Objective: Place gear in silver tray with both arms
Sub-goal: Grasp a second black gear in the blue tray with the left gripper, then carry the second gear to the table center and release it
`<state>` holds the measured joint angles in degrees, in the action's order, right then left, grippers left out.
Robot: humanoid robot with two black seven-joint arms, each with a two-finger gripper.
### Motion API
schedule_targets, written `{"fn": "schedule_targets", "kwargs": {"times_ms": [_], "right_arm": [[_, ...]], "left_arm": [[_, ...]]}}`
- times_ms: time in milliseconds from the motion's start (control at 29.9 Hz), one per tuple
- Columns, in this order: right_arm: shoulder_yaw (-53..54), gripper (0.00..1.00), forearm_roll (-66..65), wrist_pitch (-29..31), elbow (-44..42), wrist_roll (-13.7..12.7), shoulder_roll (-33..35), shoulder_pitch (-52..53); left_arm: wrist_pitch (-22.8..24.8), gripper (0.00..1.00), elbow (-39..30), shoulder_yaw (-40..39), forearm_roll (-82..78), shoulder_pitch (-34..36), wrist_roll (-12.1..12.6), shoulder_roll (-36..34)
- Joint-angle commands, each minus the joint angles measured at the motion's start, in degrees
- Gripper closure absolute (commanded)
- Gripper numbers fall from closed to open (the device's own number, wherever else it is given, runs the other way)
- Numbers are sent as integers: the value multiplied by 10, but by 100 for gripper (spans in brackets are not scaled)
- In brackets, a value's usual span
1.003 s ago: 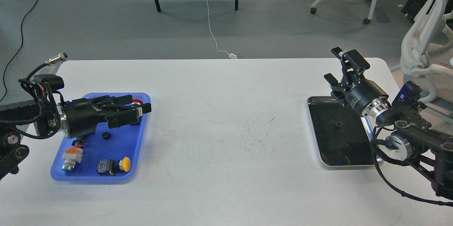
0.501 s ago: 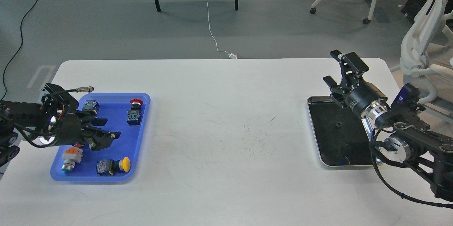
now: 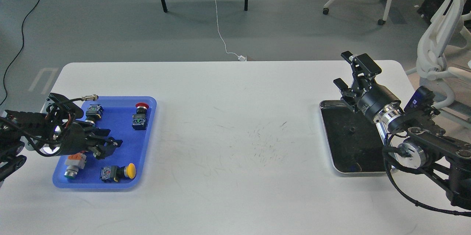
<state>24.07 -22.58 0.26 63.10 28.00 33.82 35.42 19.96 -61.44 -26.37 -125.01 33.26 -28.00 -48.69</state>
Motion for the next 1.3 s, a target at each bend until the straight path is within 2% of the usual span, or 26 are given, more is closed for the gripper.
{"fn": "schedule_targets", "kwargs": {"times_ms": [0,234,301,435,669,836,969,1103,1270], "right_arm": [[2,2,0,0,6,0,0,0],[4,2,0,0,7,0,0,0],[5,2,0,0,9,0,0,0],[5,2,0,0,11,0,0,0],[6,2,0,0,11,0,1,1],[10,2,0,0,11,0,1,1],[14,2,0,0,11,0,1,1],[18,2,3,0,11,0,3,5],[16,2,7,3,38,0,5,48]], "left_arm": [[1,49,8,2,0,0,0,3],[0,57,22,7,0,0,0,8],[0,63,23,7,0,0,0,8],[-11,82,24,7,0,-1,0,8],[-21,91,23,8,0,-4,0,6],[-22,91,11,4,0,6,0,6],[-20,91,-59,4,0,54,0,-11],[-10,90,-166,5,0,93,0,-40],[31,90,-240,6,0,139,0,-13]]}}
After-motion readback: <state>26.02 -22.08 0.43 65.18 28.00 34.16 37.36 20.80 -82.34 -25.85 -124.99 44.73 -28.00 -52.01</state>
